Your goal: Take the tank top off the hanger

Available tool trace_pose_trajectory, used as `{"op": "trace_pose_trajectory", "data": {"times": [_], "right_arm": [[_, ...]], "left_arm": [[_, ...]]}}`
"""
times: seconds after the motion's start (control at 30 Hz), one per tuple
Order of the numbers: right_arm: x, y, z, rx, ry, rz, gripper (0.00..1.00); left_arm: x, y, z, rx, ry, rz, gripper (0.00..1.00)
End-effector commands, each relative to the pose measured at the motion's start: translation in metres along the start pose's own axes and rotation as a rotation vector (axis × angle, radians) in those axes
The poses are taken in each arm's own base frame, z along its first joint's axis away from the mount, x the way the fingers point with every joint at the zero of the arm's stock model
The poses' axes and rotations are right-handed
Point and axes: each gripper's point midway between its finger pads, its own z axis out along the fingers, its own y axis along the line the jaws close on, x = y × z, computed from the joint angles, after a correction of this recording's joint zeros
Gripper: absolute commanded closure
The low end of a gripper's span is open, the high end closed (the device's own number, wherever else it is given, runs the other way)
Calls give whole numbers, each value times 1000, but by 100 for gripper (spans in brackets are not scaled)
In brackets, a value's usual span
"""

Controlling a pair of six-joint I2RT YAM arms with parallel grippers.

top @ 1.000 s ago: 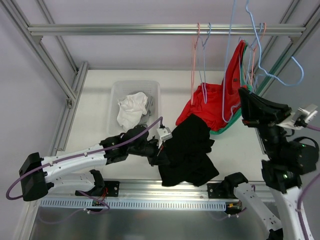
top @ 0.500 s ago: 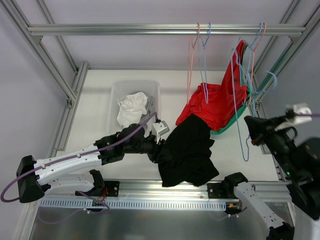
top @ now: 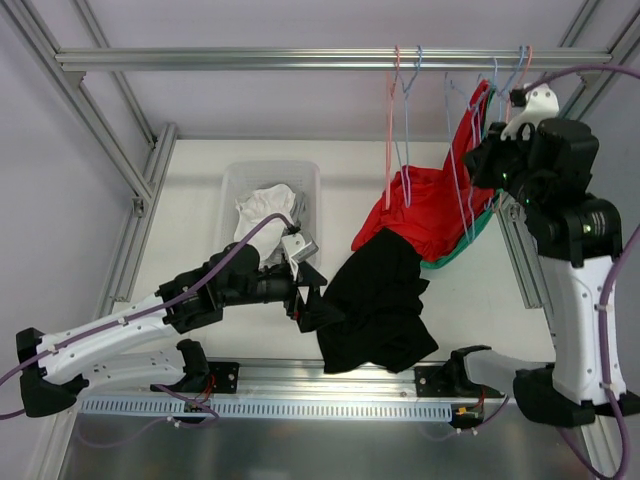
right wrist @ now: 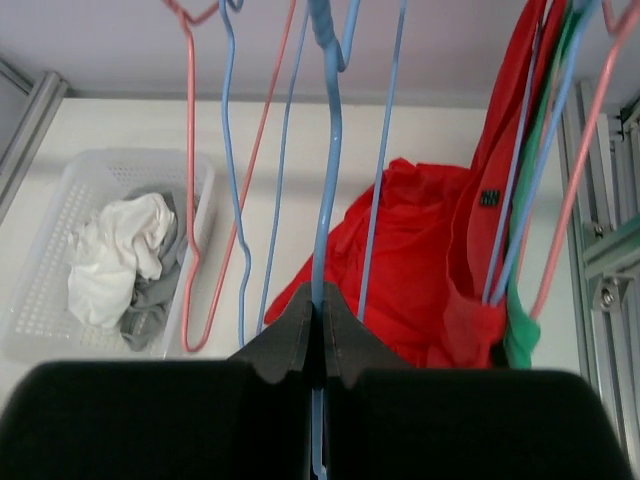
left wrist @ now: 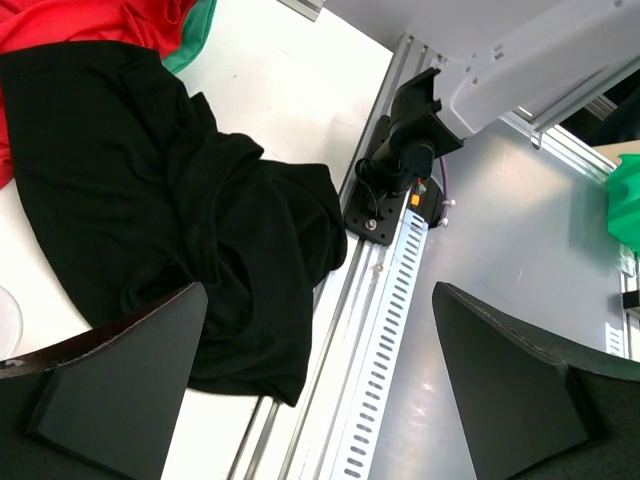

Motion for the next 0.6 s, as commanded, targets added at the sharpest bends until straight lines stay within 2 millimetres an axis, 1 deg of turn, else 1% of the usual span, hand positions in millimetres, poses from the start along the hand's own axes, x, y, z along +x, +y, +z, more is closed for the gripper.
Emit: {"op": "trace_pose_trajectory", "data": {"times": [0.0, 0.03, 0.1, 0.13, 0.2, 0.23, 0.27, 0.3, 0.33, 0.4, 0.47, 0.5, 0.53, 0.57], "right_arm": [[-32, 11, 30, -91, -38, 4, 100], [-46, 13, 30, -105, -65, 6, 100], [-52, 11, 42, -112, -58, 29, 100], [-57, 7, 55, -109, -54, 36, 100], [-60, 9, 64, -132, -48, 44, 100], [-58, 6, 76, -128, -30, 48, 100], [-63, 6, 78, -129, -41, 45, 100], [-60, 5, 92, -131, -20, 44, 100], [-63, 6, 91, -135, -27, 43, 100], [-58, 7, 99, -145, -5, 49, 100], [-45, 5, 108, -143, 39, 58, 100], [-42, 5, 106, -136, 43, 56, 100], [-31, 2, 110, -124, 71, 57, 100], [-26, 1, 110, -112, 81, 54, 100]], "left_arm": [[4, -3, -7, 6, 2, 8, 1], [5, -3, -7, 7, 4, 7, 1], [5, -2, -9, 0, -2, 5, 1], [4, -3, -9, 0, -3, 5, 1], [5, -2, -10, -5, -4, 3, 1], [4, -1, -9, -8, -5, 3, 2], [4, -1, -9, -8, -3, 3, 1], [6, 0, -8, -12, 2, 2, 1], [6, 0, -8, -12, 3, 1, 1], [10, 2, -5, -16, 15, 0, 1], [12, 3, -3, -17, 25, -2, 1], [13, 4, -2, -19, 28, -4, 1], [15, 4, -1, -21, 33, -7, 1], [15, 5, 0, -24, 36, -6, 1]]}}
